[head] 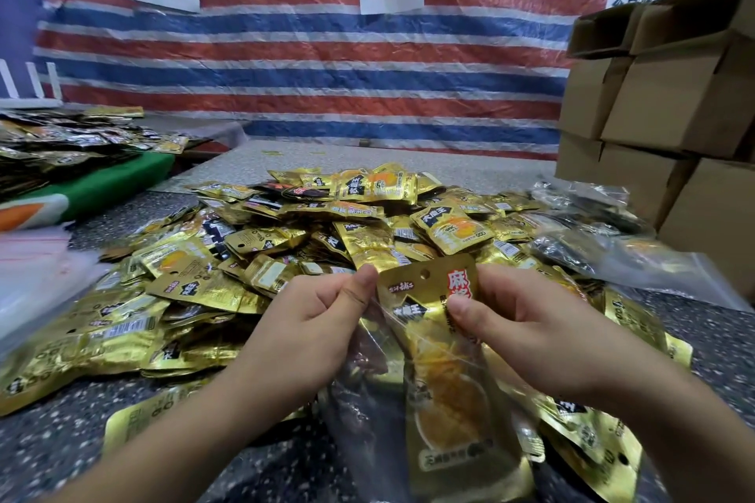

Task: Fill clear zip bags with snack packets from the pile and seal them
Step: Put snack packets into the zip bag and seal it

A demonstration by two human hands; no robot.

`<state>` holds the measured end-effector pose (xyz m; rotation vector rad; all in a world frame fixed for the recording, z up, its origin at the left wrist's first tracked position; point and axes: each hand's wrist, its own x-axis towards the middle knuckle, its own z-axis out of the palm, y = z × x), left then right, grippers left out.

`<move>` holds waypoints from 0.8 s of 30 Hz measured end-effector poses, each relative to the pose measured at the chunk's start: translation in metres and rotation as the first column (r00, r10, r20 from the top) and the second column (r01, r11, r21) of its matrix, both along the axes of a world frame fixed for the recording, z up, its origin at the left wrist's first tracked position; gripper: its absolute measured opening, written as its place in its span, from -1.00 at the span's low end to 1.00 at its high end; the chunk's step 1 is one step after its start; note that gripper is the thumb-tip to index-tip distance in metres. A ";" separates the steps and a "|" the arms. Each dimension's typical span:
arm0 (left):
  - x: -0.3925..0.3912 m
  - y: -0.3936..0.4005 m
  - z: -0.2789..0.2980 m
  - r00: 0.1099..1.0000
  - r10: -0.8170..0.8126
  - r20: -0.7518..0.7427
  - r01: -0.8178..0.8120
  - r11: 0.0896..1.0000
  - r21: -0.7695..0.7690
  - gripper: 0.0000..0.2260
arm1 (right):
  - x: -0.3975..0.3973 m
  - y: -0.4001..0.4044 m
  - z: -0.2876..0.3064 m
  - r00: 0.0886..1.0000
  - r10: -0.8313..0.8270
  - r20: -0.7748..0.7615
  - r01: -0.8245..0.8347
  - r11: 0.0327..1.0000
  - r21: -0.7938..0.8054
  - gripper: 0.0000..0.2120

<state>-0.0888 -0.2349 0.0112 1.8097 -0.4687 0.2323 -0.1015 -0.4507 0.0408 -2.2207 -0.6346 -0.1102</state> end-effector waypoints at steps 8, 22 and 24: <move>-0.003 -0.003 -0.002 0.989 -0.127 -0.072 0.126 0.992 -0.021 -0.48 | -0.007 -0.003 0.004 0.995 0.080 -0.056 -0.092 0.954 -0.284 -0.85; -0.001 -0.006 -0.003 0.997 -0.015 -0.077 0.010 0.998 -0.069 -0.62 | -0.010 0.014 -0.005 0.979 -0.180 -0.099 0.173 0.982 -0.079 -0.86; 0.000 -0.003 -0.002 0.994 -0.027 -0.108 0.018 0.997 -0.078 -0.57 | -0.010 0.014 -0.001 0.987 -0.114 -0.110 0.111 0.993 -0.040 -0.95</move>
